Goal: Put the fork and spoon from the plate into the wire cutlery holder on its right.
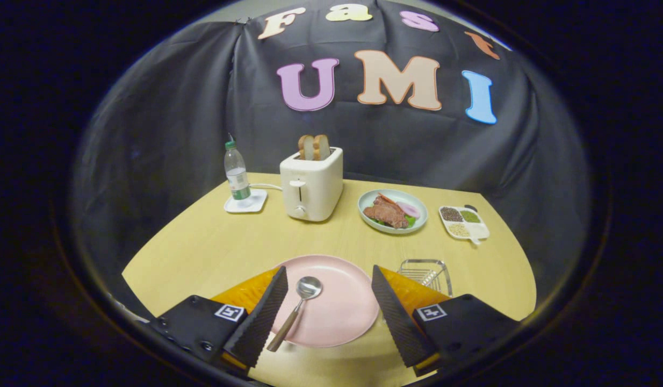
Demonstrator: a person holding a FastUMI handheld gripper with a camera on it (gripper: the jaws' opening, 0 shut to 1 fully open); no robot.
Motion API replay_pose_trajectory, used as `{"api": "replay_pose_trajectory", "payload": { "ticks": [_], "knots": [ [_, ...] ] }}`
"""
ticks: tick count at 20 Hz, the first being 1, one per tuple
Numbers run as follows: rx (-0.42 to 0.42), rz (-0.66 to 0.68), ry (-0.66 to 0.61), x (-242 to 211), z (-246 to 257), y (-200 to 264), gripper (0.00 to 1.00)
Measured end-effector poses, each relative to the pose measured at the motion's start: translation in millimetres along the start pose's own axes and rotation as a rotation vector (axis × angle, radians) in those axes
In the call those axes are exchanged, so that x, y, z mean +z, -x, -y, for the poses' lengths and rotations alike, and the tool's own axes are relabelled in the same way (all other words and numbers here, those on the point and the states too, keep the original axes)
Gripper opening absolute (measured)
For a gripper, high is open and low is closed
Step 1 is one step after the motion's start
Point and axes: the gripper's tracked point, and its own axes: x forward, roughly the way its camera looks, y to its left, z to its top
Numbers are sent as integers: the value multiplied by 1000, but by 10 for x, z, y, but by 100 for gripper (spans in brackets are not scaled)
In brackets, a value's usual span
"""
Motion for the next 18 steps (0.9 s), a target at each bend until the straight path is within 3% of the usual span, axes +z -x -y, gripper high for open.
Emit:
{"api": "replay_pose_trajectory", "payload": {
  "ticks": [10, 18],
  "knots": [
    [-80, -41, -25, -452, -181, -278, 100],
    [-80, -135, 9, -893, -310, -460, 99]
  ]
}}
